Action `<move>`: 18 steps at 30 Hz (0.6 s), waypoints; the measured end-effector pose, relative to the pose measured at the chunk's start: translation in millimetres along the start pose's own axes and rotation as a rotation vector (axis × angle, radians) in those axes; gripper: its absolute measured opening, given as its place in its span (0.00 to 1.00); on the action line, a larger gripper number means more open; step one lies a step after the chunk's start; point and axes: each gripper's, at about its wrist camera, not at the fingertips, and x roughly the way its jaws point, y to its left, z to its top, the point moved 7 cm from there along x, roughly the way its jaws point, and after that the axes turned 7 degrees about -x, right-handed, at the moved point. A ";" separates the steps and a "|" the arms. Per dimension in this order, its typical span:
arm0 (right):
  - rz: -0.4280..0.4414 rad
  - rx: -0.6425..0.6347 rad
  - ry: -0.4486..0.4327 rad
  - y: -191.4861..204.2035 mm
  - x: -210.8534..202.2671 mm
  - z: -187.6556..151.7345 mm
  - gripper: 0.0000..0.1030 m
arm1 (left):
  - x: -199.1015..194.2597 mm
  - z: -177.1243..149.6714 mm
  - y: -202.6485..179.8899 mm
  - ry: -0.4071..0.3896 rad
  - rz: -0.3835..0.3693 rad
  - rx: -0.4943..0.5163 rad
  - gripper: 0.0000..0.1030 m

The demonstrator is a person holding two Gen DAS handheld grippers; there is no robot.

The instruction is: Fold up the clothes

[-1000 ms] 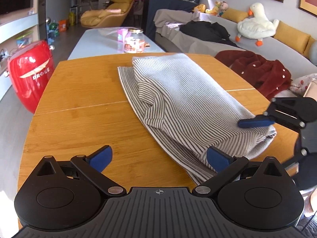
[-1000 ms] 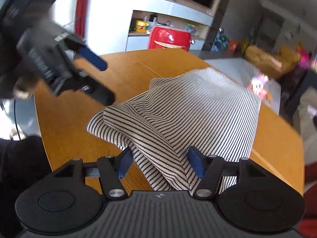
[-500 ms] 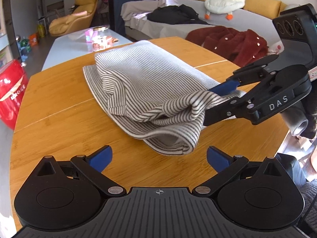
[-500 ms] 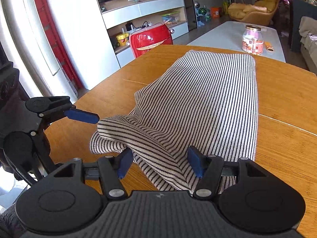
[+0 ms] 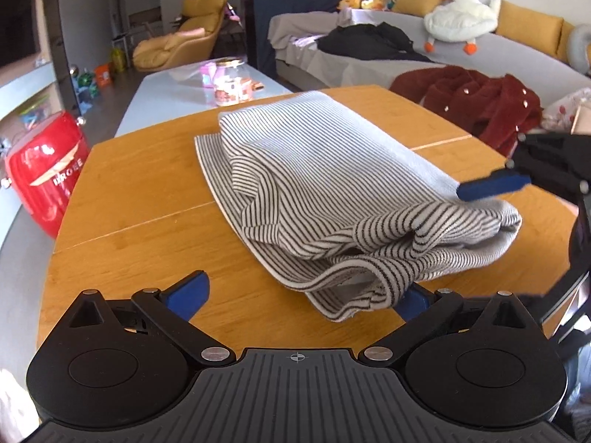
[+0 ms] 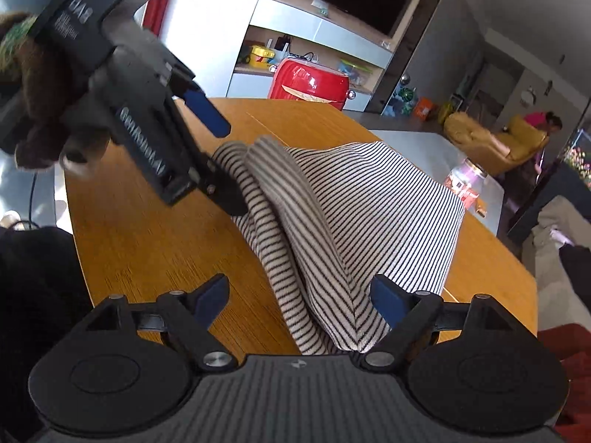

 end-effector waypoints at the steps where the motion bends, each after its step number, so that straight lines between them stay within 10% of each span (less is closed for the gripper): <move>1: -0.021 -0.033 -0.006 2.5 0.0 -1.2 0.84 | 0.7 3.0 1.9 -0.009 0.005 -0.015 1.00; 5: -0.110 -0.137 -0.024 6.5 3.8 -3.5 0.84 | 9.7 8.0 6.0 0.014 -0.022 -0.076 1.00; 9: -0.076 -0.114 0.011 -3.2 16.4 5.7 0.36 | 10.9 10.6 9.9 0.011 -0.027 -0.117 1.00; 18: -0.048 -0.146 0.078 -2.5 5.5 14.6 0.24 | -31.5 26.0 43.8 -0.097 -0.051 -0.190 1.00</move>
